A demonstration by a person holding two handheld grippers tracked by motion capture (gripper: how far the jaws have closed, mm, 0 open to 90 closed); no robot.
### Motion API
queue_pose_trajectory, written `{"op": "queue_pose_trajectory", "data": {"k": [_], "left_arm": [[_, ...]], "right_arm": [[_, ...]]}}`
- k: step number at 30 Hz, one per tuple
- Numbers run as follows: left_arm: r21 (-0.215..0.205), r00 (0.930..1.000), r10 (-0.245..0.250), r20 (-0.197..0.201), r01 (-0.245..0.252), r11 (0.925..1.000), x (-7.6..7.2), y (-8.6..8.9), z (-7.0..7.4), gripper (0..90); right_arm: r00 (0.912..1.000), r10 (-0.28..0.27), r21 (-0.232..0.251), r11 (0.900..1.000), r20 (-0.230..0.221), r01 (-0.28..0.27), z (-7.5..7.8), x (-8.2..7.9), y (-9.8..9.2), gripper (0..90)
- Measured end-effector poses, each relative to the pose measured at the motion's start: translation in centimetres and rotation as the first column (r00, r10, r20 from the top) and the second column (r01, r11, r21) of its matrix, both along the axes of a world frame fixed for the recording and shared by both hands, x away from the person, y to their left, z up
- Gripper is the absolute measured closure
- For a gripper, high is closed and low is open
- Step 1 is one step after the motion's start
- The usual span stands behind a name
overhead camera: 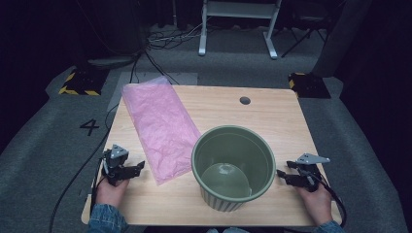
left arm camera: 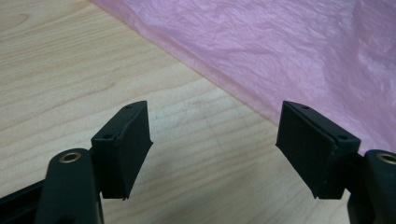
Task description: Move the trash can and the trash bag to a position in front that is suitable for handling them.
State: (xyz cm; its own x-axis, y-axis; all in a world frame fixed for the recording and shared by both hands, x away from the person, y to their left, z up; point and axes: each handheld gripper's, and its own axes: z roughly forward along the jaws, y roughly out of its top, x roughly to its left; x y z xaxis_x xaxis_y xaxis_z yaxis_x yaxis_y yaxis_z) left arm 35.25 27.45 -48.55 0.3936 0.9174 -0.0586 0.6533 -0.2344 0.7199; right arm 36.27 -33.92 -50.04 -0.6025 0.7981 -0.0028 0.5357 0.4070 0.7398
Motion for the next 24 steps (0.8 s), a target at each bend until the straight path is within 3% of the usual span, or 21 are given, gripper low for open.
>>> {"op": "queue_pose_trajectory", "data": {"k": [6, 15, 19, 22, 24], "left_arm": [[-0.024, 0.999, 0.044, -0.002, -0.044, 0.9987, 2.5, 0.1, 1.2, 26.6], [0.035, 0.9934, 0.11, -0.031, -0.109, 0.9934, 7.4, 0.5, 1.8, 26.7], [0.06, 0.9853, 0.163, -0.052, -0.16, 0.9853, 9.7, 0.7, 1.4, 25.3], [0.067, 0.9823, 0.164, -0.091, -0.158, 0.9851, 11.1, 0.1, 0.6, 23.4], [0.097, 0.9803, 0.166, -0.107, -0.156, 0.9831, 11.8, -0.4, 0.1, 23.7]], "right_arm": [[0.9997, 0.015, 0.012, 1.0, 0.019, -0.015, -0.3, 0.1, 0.2, 30.6], [0.9995, 0.028, 0.015, 0.999, 0.013, -0.028, -0.3, 0.3, 0.2, 29.0], [0.9995, 0.028, 0.016, 0.999, 0.013, -0.028, -0.3, 0.3, 0.2, 29.0], [0.9995, 0.028, 0.016, 0.999, 0.013, -0.028, -0.3, 0.3, 0.2, 29.0], [0.9995, 0.028, 0.016, 0.999, 0.013, -0.028, -0.3, 0.3, 0.2, 29.0]]}}
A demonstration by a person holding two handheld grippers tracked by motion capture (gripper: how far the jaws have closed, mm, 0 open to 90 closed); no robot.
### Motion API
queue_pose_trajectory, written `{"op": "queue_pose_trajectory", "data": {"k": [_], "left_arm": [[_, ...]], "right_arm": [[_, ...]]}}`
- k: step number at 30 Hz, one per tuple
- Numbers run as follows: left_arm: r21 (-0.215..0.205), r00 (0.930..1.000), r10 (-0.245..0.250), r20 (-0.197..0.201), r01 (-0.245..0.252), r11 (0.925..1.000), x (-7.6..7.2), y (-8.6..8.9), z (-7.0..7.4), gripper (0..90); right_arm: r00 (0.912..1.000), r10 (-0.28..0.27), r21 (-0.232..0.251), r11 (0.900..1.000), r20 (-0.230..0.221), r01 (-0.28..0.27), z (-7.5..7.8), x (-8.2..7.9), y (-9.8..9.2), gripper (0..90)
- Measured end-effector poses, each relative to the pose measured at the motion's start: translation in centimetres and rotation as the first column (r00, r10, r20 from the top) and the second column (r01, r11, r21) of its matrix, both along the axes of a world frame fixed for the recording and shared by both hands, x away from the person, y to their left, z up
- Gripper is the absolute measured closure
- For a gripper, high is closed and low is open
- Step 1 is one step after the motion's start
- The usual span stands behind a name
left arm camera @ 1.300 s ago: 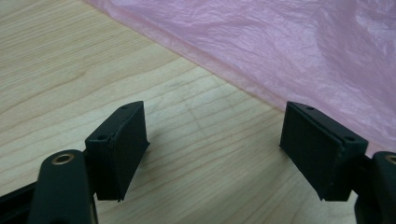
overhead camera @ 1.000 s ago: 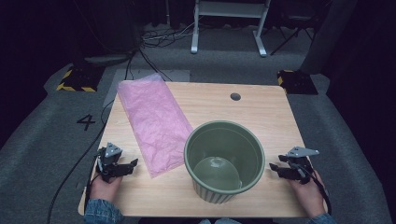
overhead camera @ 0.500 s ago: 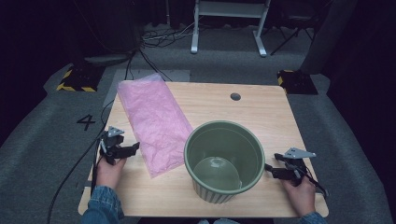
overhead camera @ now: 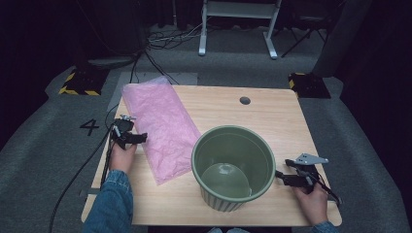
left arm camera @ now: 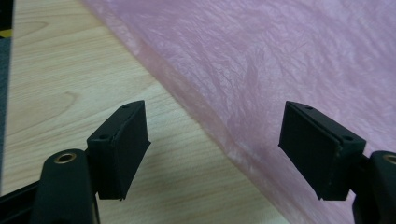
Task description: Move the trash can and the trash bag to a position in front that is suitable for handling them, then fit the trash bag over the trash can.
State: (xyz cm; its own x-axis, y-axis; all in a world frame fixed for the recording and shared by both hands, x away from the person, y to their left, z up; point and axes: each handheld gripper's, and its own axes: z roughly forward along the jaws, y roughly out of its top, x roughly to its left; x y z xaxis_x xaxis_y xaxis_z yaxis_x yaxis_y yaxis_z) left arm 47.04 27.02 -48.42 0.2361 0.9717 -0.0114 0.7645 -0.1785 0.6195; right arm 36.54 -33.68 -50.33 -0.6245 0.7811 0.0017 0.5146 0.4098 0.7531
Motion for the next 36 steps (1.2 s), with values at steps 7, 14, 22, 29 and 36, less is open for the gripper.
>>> {"op": "queue_pose_trajectory", "data": {"k": [7, 14, 22, 29, 36], "left_arm": [[0.006, 0.9997, -0.004, -0.026, 0.004, 1.0, 1.5, -0.8, -0.6, 19.2], [0.003, 0.9935, -0.114, 0.011, 0.114, 0.9935, 1.2, -2.3, -0.3, 46.5], [0.156, 0.9775, -0.21, 0.024, 0.203, 0.9666, 0.6, -4.9, -0.2, 89.3], [-0.096, 0.9709, -0.206, 0.123, 0.218, 0.9712, -0.3, -3.1, 1.8, 89.6], [-0.184, 0.9233, -0.297, 0.243, 0.345, 0.9204, -2.1, -2.3, 4.7, 89.5]], "right_arm": [[1.0, 0.0, 0.0, 1.0, 0.0, 0.0, 0.0, 0.0, 0.0, 29.0], [1.0, 0.0, 0.0, 1.0, 0.0, 0.0, 0.0, 0.0, 0.0, 29.0], [1.0, 0.0, 0.0, 1.0, 0.0, 0.0, 0.0, 0.0, 0.0, 29.0], [1.0, 0.0, 0.001, 1.0, -0.001, 0.0, 0.0, 0.0, 0.0, 29.0], [1.0, 0.0, 0.0, 1.0, 0.0, 0.0, 0.0, 0.0, 0.0, 28.9]]}}
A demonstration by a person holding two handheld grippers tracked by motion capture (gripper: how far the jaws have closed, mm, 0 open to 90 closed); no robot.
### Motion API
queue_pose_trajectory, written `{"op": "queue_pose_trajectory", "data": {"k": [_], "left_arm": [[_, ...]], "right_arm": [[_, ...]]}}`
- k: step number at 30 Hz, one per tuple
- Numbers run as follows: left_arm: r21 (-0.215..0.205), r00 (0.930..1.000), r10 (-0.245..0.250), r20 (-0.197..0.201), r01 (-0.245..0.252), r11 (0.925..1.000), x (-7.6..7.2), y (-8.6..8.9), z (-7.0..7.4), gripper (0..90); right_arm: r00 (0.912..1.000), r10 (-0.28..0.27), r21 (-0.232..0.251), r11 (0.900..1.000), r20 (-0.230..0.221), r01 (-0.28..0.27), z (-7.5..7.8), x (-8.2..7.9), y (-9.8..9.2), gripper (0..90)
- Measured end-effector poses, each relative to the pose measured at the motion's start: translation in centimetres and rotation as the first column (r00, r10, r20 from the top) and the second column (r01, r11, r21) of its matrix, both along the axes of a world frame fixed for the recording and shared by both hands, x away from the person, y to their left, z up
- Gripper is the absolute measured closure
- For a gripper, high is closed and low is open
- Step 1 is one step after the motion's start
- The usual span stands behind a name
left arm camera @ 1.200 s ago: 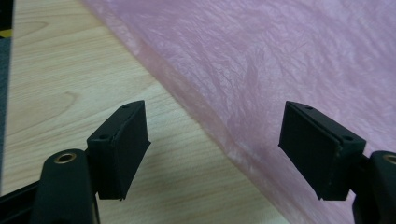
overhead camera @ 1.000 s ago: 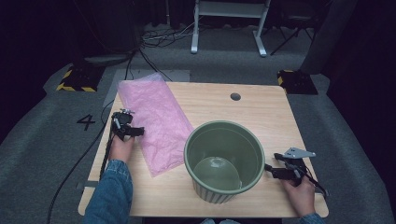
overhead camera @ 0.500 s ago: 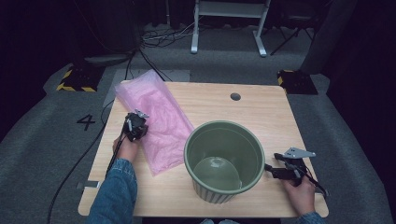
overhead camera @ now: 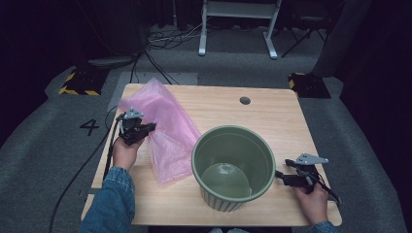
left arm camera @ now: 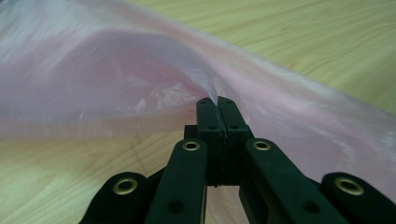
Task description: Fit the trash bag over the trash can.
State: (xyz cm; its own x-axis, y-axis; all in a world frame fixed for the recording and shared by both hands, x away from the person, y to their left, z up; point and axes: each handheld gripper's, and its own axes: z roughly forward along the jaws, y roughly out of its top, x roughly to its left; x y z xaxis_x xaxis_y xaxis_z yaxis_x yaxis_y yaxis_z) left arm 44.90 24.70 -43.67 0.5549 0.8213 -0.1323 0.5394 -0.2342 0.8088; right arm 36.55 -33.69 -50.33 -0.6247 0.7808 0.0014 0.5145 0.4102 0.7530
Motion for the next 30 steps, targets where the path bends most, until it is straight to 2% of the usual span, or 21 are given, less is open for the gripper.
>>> {"op": "queue_pose_trajectory", "data": {"k": [3, 6, 11, 20, 24, 27, 30], "left_arm": [[-0.036, 0.9983, -0.047, 0.035, 0.048, 0.9982, -0.5, 0.3, 0.8, 89.5], [-0.061, 0.9934, -0.09, 0.071, 0.094, 0.9937, -0.9, 0.8, 1.6, 89.5], [-0.094, 0.9777, -0.171, 0.122, 0.183, 0.9786, -1.7, 1.4, 3.1, 89.4], [-0.099, 0.9442, -0.254, 0.21, 0.279, 0.9552, -3.1, 1.9, 5.9, 89.5], [-0.08, 0.9377, -0.277, 0.21, 0.298, 0.9511, -3.6, 1.8, 7.0, 89.4], [-0.069, 0.9296, -0.297, 0.218, 0.318, 0.9454, -4.0, 1.7, 7.9, 89.4], [-0.087, 0.9182, -0.303, 0.255, 0.334, 0.9386, -4.4, 2.0, 9.1, 89.5]], "right_arm": [[1.0, 0.002, 0.001, 1.0, 0.0, -0.002, 0.0, 0.0, 0.0, 28.9], [1.0, 0.002, 0.0, 1.0, 0.0, -0.002, 0.0, 0.0, 0.0, 28.9], [1.0, 0.005, 0.0, 1.0, 0.0, -0.005, 0.0, 0.0, 0.0, 28.7], [0.9999, 0.011, -0.001, 1.0, 0.002, -0.011, 0.0, 0.0, 0.0, 28.5], [0.9999, 0.011, -0.002, 1.0, 0.002, -0.011, 0.0, 0.0, 0.0, 28.6], [0.9999, 0.011, -0.001, 1.0, 0.002, -0.011, 0.0, 0.0, 0.0, 28.6], [0.9999, 0.011, -0.001, 1.0, 0.002, -0.011, 0.0, 0.0, 0.0, 28.6]]}}
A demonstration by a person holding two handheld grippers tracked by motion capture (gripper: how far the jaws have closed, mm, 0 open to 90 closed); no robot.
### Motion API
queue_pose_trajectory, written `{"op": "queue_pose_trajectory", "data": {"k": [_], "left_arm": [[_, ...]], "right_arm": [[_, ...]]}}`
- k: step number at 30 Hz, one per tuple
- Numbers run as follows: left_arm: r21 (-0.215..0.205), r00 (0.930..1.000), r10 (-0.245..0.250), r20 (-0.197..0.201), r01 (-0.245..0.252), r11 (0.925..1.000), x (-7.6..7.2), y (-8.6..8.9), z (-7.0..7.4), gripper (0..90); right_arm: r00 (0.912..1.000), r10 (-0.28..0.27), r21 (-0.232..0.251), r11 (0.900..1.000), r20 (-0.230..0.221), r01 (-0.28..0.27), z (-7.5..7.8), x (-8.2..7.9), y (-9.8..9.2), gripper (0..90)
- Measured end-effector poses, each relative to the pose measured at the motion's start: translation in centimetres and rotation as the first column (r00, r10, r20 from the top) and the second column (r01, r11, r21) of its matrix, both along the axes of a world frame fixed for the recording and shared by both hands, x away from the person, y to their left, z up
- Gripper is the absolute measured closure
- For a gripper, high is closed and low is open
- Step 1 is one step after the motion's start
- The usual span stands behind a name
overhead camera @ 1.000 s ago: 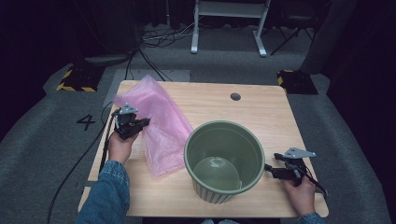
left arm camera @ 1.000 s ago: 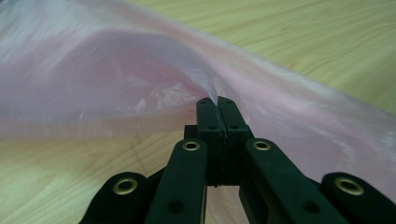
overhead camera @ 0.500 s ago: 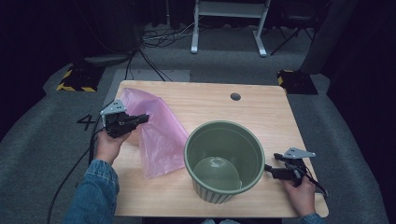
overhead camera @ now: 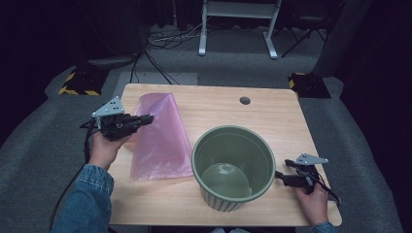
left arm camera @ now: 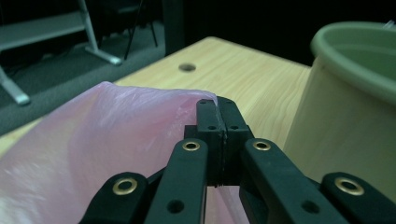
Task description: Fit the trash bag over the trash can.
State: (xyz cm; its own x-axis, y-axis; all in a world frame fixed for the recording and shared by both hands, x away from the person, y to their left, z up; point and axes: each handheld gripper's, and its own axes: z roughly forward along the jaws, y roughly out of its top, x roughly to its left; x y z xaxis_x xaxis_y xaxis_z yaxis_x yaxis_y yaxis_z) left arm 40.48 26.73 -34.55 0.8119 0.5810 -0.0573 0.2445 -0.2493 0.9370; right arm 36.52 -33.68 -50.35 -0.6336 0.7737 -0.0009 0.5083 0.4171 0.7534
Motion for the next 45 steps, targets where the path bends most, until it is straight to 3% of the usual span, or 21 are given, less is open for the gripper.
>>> {"op": "queue_pose_trajectory", "data": {"k": [6, 11, 27, 40, 45], "left_arm": [[-0.05, 0.999, -0.039, 0.02, 0.04, 0.998, -0.7, 0.4, 2.0, 89.4], [-0.053, 0.9953, -0.085, 0.046, 0.087, 0.9948, -1.2, 0.4, 3.4, 89.5], [-0.086, 0.9857, -0.149, 0.079, 0.156, 0.9841, -2.3, 1.6, 8.1, 89.5], [-0.083, 0.9653, -0.235, 0.113, 0.245, 0.9659, -3.2, 2.5, 11.3, 89.5], [-0.109, 0.9592, -0.257, 0.117, 0.27, 0.9567, -3.1, 3.0, 12.3, 89.5]], "right_arm": [[1.0, 0.0, 0.0, 1.0, 0.0, 0.0, 0.0, 0.0, 0.0, 28.5], [1.0, 0.0, -0.001, 1.0, 0.0, 0.0, 0.0, 0.0, 0.0, 28.6], [1.0, 0.002, 0.0, 1.0, -0.002, -0.002, 0.0, 0.0, 0.0, 28.3], [1.0, 0.003, 0.0, 1.0, -0.003, -0.003, 0.0, 0.0, 0.0, 27.6], [1.0, 0.006, 0.002, 1.0, -0.005, -0.006, 0.0, 0.0, 0.0, 27.5]]}}
